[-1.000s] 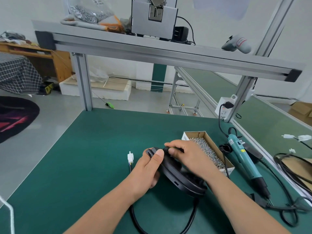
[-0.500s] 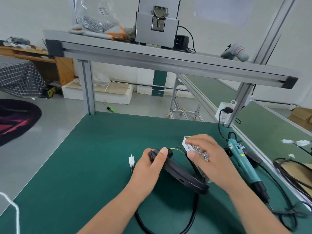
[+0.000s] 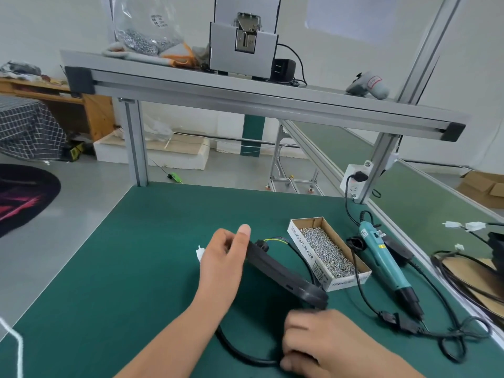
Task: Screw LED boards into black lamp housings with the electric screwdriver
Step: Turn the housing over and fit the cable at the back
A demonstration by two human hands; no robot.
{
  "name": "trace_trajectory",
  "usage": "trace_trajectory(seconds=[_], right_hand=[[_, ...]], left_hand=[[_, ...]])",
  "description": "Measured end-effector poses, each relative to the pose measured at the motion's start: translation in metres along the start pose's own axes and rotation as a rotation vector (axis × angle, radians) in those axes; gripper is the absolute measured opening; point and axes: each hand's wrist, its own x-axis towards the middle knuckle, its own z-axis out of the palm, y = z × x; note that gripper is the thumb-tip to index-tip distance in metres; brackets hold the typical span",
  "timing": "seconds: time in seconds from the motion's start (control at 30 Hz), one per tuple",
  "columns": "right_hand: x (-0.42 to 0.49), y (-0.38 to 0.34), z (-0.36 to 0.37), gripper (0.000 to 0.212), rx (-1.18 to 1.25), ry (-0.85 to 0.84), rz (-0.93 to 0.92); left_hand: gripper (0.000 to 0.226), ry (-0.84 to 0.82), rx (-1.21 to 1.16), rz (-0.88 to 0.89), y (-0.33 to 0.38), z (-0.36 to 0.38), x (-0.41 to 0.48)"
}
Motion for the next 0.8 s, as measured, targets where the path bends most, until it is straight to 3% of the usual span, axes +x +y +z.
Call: trace_trajectory(seconds=[0.13,0.33,0.47,0.63,0.8], right_hand=[[0.010,-0.003,0.001,0.022,-0.091,0.074,0.099],[0.012,0.001,0.008,0.023,-0.027,0.081,0.295],[0.012,0.011,0.015,0.042,0.052,0.070,0.384],[0.014,0.015,0.021,0.048,0.081,0.079,0.427],[0.015,0.024,0.024,0.035,0.201,0.113,0.481]], left_hand=[[0.056,0.021,-0.016,0.041,0.000,-0.006,0.006],[0.080,0.083,0.097,0.075,0.000,-0.011,0.008],[0.071,0.144,0.081,0.119,0.002,-0.018,0.012],[0.080,-0.078,0.209,0.159,-0.003,-0.018,0.007],[0.077,-0.325,0.136,0.333,0.005,-0.021,-0.002]])
